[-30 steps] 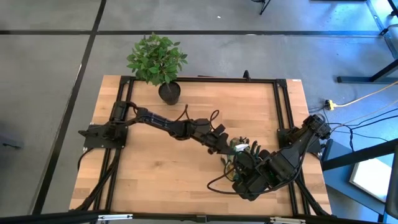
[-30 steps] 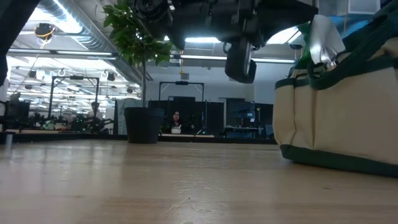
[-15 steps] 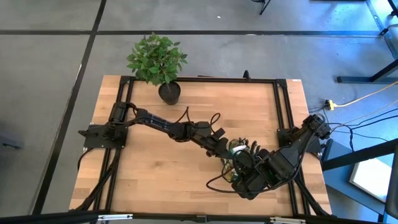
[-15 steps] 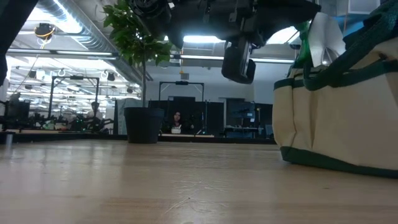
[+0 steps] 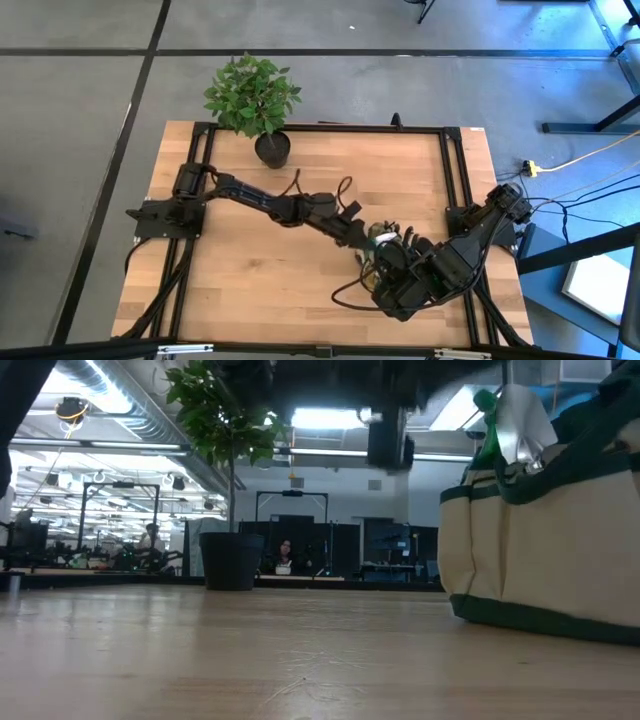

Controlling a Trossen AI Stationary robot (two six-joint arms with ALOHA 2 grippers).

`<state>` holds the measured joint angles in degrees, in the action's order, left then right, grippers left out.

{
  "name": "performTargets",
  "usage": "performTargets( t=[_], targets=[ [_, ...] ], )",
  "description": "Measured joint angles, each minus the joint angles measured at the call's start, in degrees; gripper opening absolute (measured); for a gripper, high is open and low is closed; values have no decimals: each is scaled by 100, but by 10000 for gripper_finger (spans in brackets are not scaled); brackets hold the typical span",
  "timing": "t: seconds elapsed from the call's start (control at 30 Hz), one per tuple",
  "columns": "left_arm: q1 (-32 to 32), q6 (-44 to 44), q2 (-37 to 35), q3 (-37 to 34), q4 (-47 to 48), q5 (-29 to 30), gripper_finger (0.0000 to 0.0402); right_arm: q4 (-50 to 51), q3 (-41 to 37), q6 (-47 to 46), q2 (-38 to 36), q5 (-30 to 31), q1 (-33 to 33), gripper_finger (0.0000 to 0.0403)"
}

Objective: Pick & Place Garden tools in Gardening bag
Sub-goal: Put the brown trowel into the brown gardening bag, then adjust the brown gardening bag on the table

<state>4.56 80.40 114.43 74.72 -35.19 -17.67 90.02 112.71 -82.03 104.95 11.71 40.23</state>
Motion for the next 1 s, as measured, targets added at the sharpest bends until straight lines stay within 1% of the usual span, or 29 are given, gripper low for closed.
performTargets(
  t=[0.17,0.27,0.37,0.43,0.5,0.57,0.63,0.7,0.73,0.77,0.83,0.93,1.0],
  targets=[
    [-166,-660,-485,11,-52,348,1,-1,5,69,-13,538,0,195],
    [-227,-938,-829,11,325,262,1,-1,125,49,-33,602,-7,195],
    [-183,-1438,-1284,16,1430,149,1,-341,157,152,-44,172,0,195],
    [-64,-1908,-1557,14,2490,159,1,-649,157,106,-42,-88,90,193],
    [81,-2320,-1720,11,3404,271,1,-715,157,-300,-44,-134,231,182],
    [242,-2608,-1836,-66,4033,414,1,-642,157,-788,-42,-145,383,156],
    [421,-2722,-1866,-213,4184,557,1,-331,157,-1314,-42,-145,559,115],
    [609,-2719,-1860,-417,4247,615,1,27,101,-2004,-46,-207,789,63],
    [687,-2672,-1820,-526,4137,617,1,-3,-14,-2270,-56,-292,897,36],
    [760,-2594,-1781,-650,3934,623,1,-22,-158,-2466,-71,-347,1012,19],
    [890,-2395,-1712,-930,3670,747,1,-1,-461,-2963,-108,-608,1261,7],
    [959,-2122,-1636,-1334,3083,1090,1,12,-932,-3661,-157,-1166,1566,3],
    [949,-1997,-1539,-1498,2596,1257,1,-17,-1288,-4199,-140,-1358,1783,3]
  ],
)
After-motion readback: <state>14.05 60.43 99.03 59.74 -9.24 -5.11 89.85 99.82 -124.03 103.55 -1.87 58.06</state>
